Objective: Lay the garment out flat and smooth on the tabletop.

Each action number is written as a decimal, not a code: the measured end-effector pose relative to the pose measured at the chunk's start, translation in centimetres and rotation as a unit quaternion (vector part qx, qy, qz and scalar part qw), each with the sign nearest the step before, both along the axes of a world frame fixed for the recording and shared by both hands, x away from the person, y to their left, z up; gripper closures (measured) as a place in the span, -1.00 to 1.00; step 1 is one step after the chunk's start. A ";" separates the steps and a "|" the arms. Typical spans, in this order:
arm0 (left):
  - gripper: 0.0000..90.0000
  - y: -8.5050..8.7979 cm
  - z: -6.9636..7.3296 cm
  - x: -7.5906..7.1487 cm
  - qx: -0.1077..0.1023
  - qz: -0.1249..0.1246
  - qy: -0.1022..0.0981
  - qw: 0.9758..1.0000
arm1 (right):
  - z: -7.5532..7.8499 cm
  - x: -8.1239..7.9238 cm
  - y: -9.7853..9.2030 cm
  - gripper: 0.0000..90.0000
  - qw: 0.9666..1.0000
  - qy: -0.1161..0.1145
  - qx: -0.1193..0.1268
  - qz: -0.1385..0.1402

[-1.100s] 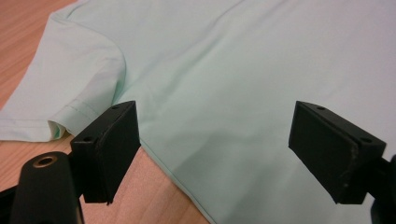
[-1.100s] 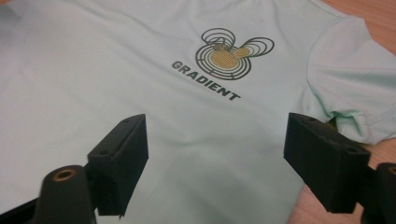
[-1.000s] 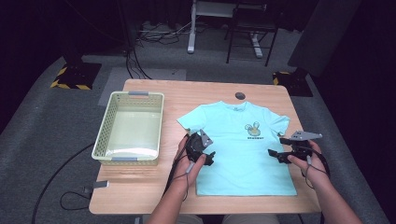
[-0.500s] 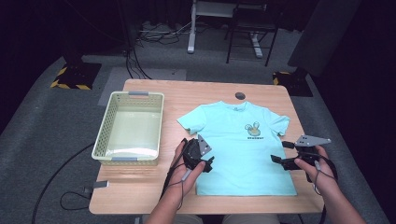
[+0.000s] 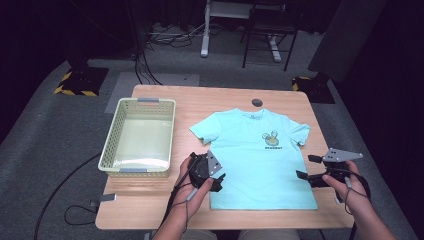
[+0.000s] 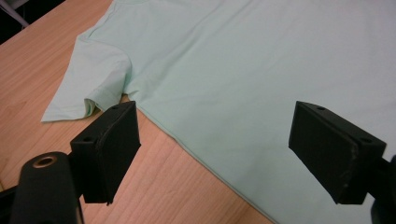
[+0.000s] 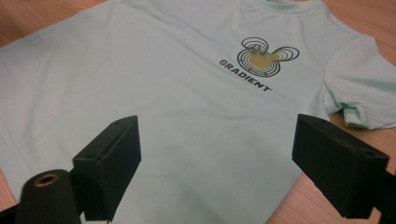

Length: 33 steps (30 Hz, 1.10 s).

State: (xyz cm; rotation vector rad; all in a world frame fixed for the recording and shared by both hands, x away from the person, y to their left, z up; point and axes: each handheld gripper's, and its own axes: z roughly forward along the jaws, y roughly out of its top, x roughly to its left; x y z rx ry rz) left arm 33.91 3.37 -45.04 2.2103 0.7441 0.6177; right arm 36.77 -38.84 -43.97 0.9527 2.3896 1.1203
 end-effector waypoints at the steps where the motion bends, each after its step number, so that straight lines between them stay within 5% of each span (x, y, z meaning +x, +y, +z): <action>1: -0.64 0.2 0.0 -0.1 0.001 0.001 -0.001 1.000 | 0.0 -0.1 -0.1 -0.64 1.000 0.001 0.000 0.000; 33: -0.64 6.6 -1.9 -3.2 -0.007 0.032 0.033 0.999 | -0.6 -2.8 -2.8 -0.64 1.000 0.010 -0.019 -0.001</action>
